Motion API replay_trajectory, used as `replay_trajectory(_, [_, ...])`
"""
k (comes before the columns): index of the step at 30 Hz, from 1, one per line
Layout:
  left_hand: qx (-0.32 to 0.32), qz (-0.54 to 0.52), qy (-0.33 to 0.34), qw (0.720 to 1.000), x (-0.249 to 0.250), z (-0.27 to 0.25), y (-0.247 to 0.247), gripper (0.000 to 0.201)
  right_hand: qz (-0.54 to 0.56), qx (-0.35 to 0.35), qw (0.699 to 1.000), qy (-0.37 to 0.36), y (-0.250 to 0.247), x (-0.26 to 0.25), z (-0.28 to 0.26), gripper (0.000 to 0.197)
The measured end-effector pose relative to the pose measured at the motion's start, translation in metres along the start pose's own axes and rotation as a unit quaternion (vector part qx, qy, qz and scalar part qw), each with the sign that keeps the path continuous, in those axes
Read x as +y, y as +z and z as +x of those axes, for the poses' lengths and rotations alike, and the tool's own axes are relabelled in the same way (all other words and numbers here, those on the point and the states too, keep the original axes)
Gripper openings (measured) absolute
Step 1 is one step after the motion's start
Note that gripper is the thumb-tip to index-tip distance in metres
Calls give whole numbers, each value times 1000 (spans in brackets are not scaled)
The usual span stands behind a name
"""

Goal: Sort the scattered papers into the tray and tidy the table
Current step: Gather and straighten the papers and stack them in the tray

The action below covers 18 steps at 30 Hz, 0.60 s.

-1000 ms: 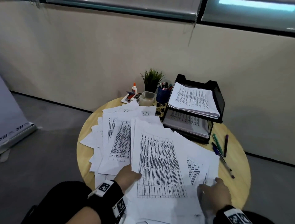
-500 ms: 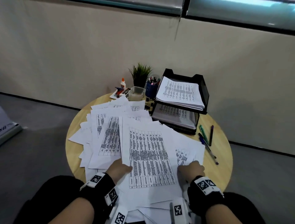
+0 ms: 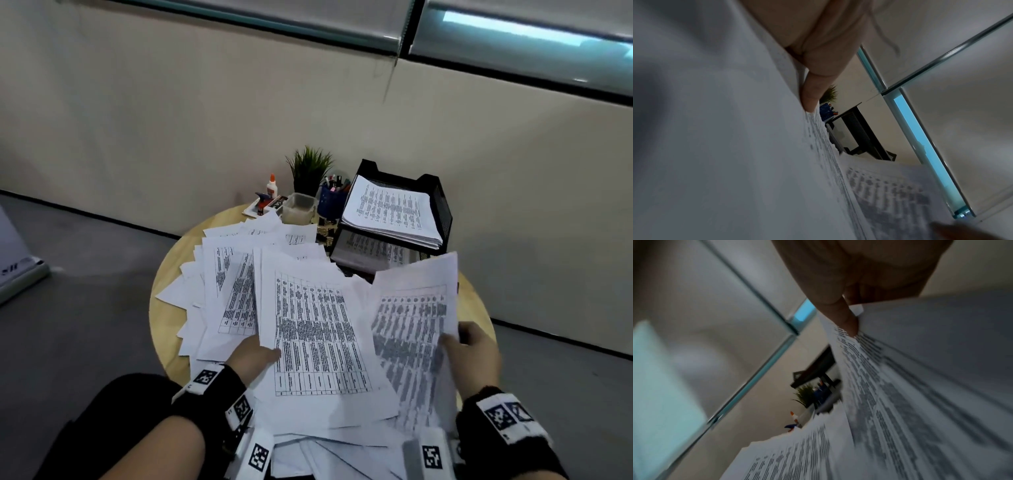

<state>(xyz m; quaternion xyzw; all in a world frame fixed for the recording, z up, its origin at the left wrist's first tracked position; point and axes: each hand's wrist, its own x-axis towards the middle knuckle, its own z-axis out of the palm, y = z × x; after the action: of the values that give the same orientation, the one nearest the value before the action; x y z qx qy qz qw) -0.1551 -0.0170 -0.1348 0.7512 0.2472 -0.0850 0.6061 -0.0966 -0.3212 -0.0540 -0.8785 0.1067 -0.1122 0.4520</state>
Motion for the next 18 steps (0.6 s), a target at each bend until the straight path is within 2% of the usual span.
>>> replay_trajectory(4, [8, 38, -3, 999, -7, 2, 0, 46, -15, 53, 989, -138, -34, -43, 2, 9])
replay_trajectory(9, [-11, 49, -5, 999, -3, -4, 4, 36, 9, 93, 963, -252, -71, -92, 8, 6])
replay_trajectory(14, [-23, 62, 13, 998, -7, -6, 6, 39, 48, 125, 954, -270, -85, -121, 17, 9])
replay_trajectory(16, [-23, 49, 11, 998, -7, -5, 7, 38, 93, 98, 955, -264, -84, -126, 17, 15])
replay_trajectory(18, [-13, 30, 7, 999, -7, -5, 5, 56, 112, 63, 963, -238, -72, -117, 16, 17])
